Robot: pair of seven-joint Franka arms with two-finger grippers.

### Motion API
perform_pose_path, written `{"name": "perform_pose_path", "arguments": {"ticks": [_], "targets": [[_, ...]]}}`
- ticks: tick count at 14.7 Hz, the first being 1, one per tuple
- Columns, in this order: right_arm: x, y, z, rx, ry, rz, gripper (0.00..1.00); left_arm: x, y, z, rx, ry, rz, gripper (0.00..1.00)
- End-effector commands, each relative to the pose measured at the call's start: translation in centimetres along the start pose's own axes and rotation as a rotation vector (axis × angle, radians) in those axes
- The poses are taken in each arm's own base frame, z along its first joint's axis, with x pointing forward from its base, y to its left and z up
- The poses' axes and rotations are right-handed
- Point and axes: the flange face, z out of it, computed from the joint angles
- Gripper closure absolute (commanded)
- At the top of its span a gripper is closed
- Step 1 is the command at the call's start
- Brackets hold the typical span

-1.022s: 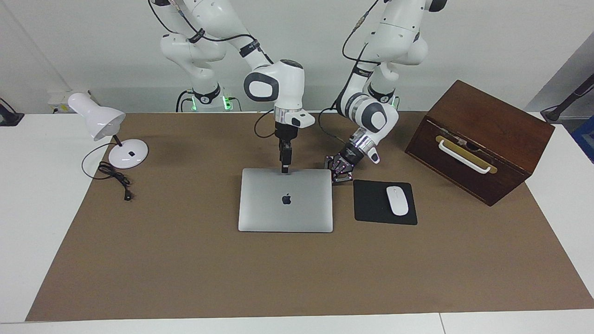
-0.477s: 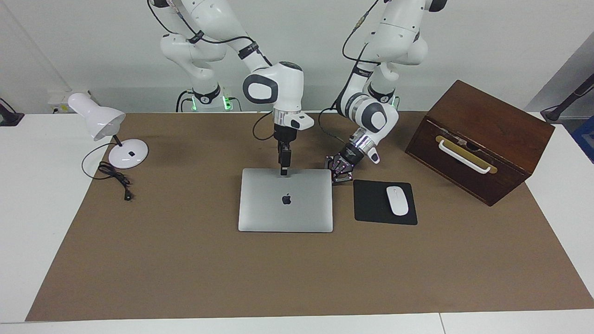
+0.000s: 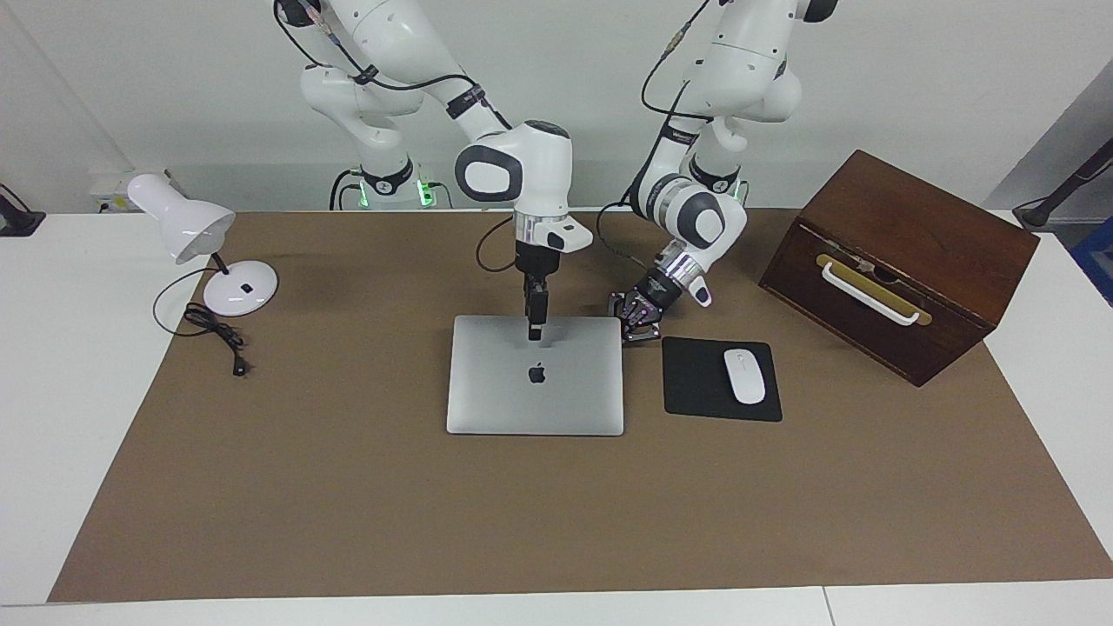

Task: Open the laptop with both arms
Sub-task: 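Grip the front edge of the laptop lid with the right gripper, then lift the laptop lid upward with the right gripper, left gripper holding base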

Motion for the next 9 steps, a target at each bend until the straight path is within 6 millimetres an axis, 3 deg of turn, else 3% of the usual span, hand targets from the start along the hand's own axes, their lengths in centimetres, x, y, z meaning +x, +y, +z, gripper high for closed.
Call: {"name": "perform_pose_path", "arguments": {"ticks": [1,5,9], "targets": [[0.1,0.8,0.7,-0.006,-0.002,0.008,0.1,1.7,0.3,0.9,-0.01,0.022,-0.006,1.0],[0.0,0.9,1.0,-0.003,0.005,0.011,0.1,1.8,0.2,0.8,-0.01,0.023,-0.008,1.0],[0.1,2.6,0.7,-0.016,0.016,0.017,0.1,1.8,0.2,0.9,-0.007,0.016,-0.007,1.0]]}}
